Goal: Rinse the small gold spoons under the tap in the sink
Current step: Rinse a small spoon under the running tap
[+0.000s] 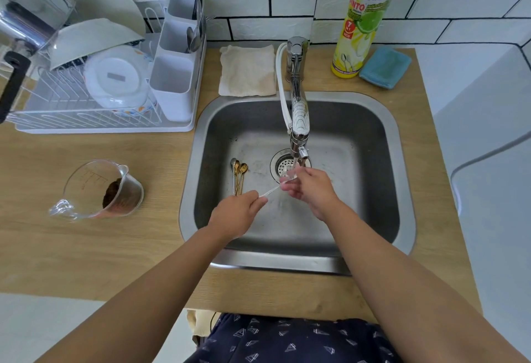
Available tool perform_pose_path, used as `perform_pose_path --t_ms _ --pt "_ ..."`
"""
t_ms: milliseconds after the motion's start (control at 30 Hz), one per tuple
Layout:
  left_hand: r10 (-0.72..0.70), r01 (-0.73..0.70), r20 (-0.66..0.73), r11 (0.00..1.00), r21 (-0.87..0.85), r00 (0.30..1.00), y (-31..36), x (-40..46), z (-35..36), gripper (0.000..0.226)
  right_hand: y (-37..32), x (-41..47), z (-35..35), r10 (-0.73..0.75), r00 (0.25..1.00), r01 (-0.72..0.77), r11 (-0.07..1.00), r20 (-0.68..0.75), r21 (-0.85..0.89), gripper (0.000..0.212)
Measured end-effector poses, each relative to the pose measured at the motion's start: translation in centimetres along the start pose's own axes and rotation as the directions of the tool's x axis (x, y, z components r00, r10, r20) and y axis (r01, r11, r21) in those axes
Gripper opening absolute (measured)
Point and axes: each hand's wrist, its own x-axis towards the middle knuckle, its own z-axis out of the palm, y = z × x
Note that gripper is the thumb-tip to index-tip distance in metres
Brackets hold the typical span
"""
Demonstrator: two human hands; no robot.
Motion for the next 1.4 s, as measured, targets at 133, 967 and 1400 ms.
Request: perform_pose_path --t_ms 133,967,1400 --pt "-0.086 0.154 0.21 0.931 -0.332 0.974 0.4 0.2 -0.9 0.049 0.2 -0.1 -0.4 0.02 0.983 -0.053 0.983 0.182 0.177 0.016" --pt "-0.023 0.583 0.632 0.413 -0.7 0.775 0.6 -0.1 -1.9 0.045 0.6 -0.1 -0.2 -0.098 0.994 0.094 0.993 0.052 0.069 0.02" --pt "-0.035 0.452 0.535 0.582 -0.676 0.844 0.6 0.0 -1.8 0.034 1.7 -0.5 0.6 -0.244 0.969 0.247 0.966 0.044 -0.073 0.005"
